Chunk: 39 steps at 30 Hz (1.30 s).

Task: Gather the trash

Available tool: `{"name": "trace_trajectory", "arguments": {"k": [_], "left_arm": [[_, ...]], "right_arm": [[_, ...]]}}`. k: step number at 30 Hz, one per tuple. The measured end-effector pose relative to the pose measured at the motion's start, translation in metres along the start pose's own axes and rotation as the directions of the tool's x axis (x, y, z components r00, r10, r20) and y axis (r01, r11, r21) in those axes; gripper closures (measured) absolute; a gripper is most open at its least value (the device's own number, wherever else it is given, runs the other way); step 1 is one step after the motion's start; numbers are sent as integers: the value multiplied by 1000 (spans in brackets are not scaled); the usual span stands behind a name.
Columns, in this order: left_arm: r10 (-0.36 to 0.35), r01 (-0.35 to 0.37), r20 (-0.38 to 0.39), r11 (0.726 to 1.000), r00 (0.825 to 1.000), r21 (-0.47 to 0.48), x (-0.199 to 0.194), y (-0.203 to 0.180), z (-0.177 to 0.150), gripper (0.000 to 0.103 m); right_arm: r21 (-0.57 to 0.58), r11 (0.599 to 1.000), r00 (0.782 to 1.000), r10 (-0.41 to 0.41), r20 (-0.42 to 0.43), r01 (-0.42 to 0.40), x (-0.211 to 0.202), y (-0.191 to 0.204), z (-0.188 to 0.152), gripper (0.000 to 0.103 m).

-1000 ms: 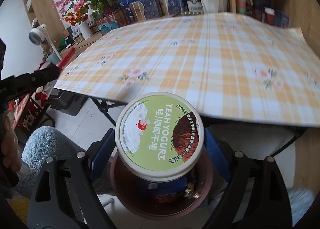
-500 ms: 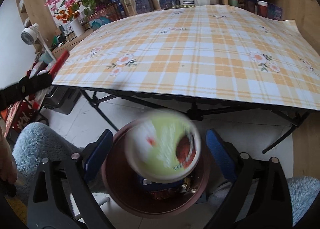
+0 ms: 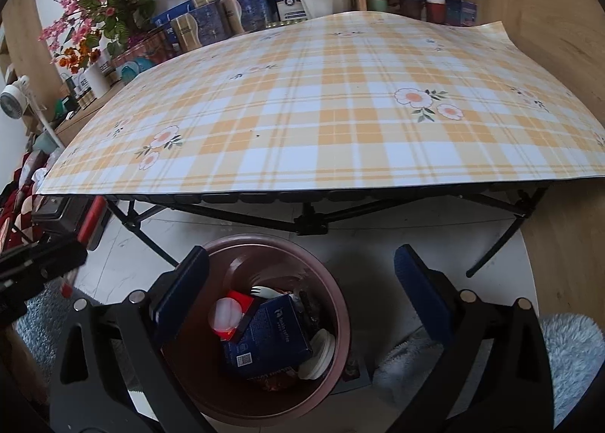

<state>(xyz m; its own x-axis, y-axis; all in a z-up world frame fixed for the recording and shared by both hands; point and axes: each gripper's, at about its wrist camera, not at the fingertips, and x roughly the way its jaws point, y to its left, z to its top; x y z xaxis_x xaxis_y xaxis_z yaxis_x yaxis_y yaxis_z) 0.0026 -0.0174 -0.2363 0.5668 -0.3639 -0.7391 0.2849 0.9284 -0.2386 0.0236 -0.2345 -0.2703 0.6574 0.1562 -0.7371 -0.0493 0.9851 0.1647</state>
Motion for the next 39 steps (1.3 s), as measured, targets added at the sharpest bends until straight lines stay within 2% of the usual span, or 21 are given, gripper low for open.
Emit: {"name": "trace_trajectory", "arguments": {"k": [6, 15, 16, 17, 18, 19, 23, 28, 39], "left_arm": [[-1, 0, -47, 1000, 999, -20, 13, 6, -5, 81], [10, -11, -49, 1000, 999, -18, 15, 6, -6, 80], [10, -10, -49, 1000, 999, -16, 14, 5, -5, 71], [8, -9, -45, 1000, 999, -15, 14, 5, -5, 52], [9, -10, -39, 1000, 999, -13, 12, 4, -4, 43], [13, -13, -30, 1000, 999, -10, 10, 3, -4, 36], [46, -46, -9, 999, 999, -5, 7, 4, -2, 21], [77, -77, -5, 997, 997, -24, 5, 9, -1, 13], [108, -107, 8, 994, 994, -27, 1, 10, 0, 11]], "right_arm": [[-8, 1000, 1000, -7, -8, 7, 2, 2, -1, 6], [-5, 1000, 1000, -8, -12, 8, 2, 4, -1, 6], [-5, 1000, 1000, -8, -14, 8, 2, 4, -2, 6], [-5, 1000, 1000, -8, -14, 8, 2, 4, -2, 6], [-6, 1000, 1000, -7, -14, 7, 2, 5, -2, 6], [-6, 1000, 1000, -7, -14, 7, 2, 4, -2, 6], [-6, 1000, 1000, -8, -16, 8, 3, 4, -2, 6], [-7, 1000, 1000, -9, -19, 9, 4, 4, -2, 6], [-11, 1000, 1000, -12, -12, 11, 2, 4, -1, 6]]}}
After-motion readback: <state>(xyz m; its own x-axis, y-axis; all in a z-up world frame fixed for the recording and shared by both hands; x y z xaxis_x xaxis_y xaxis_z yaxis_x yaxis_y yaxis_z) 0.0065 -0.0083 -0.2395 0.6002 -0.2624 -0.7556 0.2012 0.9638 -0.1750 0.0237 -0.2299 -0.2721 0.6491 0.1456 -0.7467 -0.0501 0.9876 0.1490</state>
